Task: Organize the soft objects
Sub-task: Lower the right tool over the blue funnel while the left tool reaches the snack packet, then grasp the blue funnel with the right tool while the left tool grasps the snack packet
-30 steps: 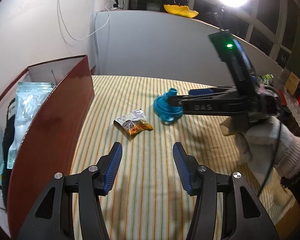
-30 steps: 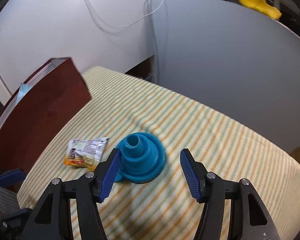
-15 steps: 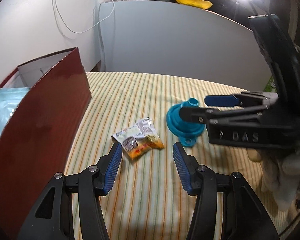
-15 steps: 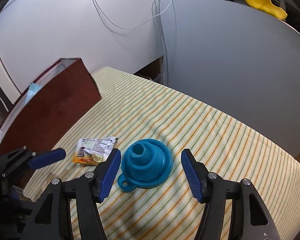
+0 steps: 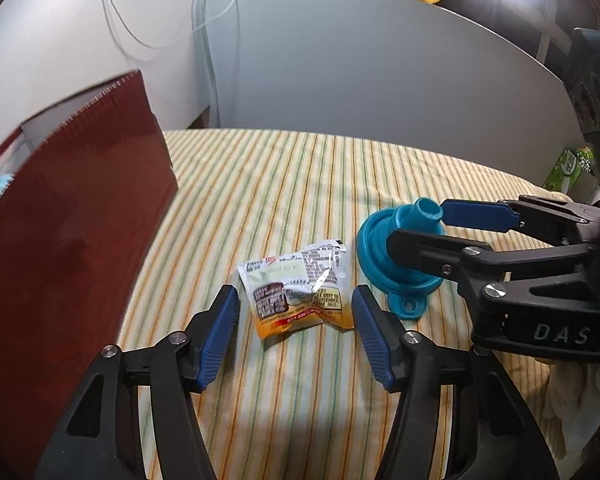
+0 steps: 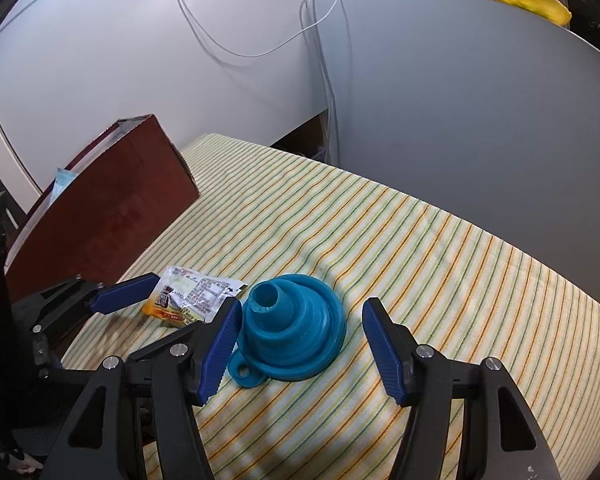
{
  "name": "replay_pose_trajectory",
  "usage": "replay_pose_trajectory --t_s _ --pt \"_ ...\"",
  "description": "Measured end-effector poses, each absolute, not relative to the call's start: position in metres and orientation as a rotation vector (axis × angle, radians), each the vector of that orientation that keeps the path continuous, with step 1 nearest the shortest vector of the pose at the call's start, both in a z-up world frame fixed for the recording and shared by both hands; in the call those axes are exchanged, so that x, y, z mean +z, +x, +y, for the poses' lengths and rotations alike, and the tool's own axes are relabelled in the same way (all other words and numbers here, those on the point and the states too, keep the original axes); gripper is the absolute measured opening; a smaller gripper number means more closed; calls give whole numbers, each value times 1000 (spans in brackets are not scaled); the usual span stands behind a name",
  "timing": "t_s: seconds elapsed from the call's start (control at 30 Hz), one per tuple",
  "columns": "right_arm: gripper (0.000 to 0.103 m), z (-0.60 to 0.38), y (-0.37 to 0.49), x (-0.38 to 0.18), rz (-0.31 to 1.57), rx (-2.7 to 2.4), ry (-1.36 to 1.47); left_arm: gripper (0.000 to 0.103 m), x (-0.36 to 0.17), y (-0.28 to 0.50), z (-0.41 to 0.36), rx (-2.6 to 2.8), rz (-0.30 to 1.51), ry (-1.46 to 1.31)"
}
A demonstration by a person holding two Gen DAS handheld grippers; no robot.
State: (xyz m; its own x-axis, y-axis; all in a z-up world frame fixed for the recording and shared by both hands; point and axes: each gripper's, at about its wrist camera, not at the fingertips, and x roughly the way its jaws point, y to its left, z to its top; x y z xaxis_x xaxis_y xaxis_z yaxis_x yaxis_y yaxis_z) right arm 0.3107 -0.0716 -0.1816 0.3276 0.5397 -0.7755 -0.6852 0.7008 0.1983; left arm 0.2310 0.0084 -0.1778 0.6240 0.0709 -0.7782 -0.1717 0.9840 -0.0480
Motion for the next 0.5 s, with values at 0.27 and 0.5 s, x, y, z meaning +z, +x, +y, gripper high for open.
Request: replay_pose_trajectory --t_s 0.27,0.5 --pt "58 -66 314 -186 962 802 -182 58 -179 238 13 136 880 -130" --pt "48 -61 314 -189 962 814 -194 41 -176 234 11 119 869 -138"
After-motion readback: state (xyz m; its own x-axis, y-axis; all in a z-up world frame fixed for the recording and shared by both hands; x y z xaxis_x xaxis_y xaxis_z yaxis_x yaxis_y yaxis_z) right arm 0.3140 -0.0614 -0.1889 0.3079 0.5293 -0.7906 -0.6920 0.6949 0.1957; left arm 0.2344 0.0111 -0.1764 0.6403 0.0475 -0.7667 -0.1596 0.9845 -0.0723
